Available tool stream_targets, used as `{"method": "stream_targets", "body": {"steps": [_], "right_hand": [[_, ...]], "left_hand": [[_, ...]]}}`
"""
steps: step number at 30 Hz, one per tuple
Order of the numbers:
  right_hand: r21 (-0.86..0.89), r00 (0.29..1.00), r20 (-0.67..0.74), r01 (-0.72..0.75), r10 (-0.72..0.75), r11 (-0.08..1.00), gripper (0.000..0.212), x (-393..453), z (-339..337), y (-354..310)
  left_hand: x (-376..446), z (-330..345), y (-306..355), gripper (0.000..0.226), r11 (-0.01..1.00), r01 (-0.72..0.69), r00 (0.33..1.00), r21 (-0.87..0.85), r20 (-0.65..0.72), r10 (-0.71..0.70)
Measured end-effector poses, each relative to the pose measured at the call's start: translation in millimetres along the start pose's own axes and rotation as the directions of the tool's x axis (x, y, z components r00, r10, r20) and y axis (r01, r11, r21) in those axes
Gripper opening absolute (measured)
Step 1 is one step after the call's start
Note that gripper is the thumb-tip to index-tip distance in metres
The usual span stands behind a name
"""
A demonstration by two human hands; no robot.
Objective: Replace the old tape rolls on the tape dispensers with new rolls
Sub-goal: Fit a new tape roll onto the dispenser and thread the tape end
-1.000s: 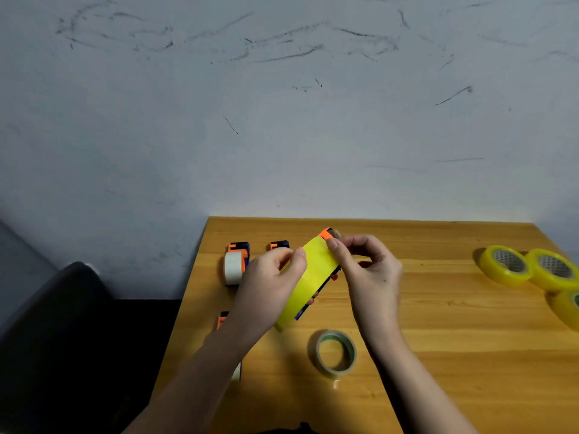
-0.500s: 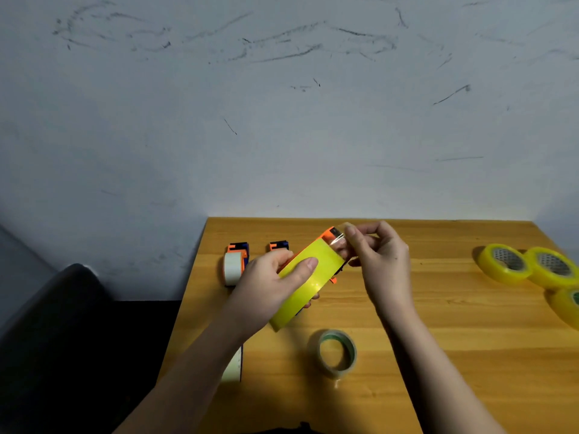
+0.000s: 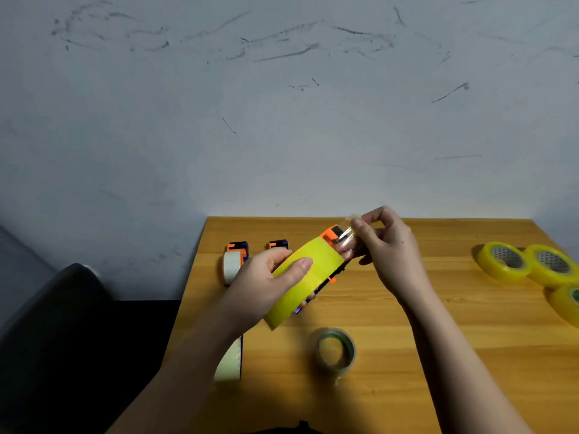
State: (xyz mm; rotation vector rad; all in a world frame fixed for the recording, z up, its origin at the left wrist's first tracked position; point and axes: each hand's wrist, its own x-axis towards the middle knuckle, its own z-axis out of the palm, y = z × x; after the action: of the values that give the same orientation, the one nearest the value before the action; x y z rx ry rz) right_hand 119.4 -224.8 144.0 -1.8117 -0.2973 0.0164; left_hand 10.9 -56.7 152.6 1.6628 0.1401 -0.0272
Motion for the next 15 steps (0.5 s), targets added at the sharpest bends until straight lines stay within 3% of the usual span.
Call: {"method": "stream_targets", "body": {"steps": [7, 15], "right_hand": [[0.017, 0.999, -0.023, -0.031, 0.032, 0.999, 0.014, 11.4, -22.3, -4.0], [-0.019, 0.999, 0.015, -0.047, 0.047, 0.999, 0.013, 7.9, -32.9, -18.7]], "left_hand": [[-1.5, -7.0, 4.9, 0.044, 0.998, 0.0, 0.999, -0.065, 0.05, 0.003], [-3.1, -8.8, 0.4, 0.033, 0.999, -0.03, 1.0, 0.029, -0.007, 0.031]]}}
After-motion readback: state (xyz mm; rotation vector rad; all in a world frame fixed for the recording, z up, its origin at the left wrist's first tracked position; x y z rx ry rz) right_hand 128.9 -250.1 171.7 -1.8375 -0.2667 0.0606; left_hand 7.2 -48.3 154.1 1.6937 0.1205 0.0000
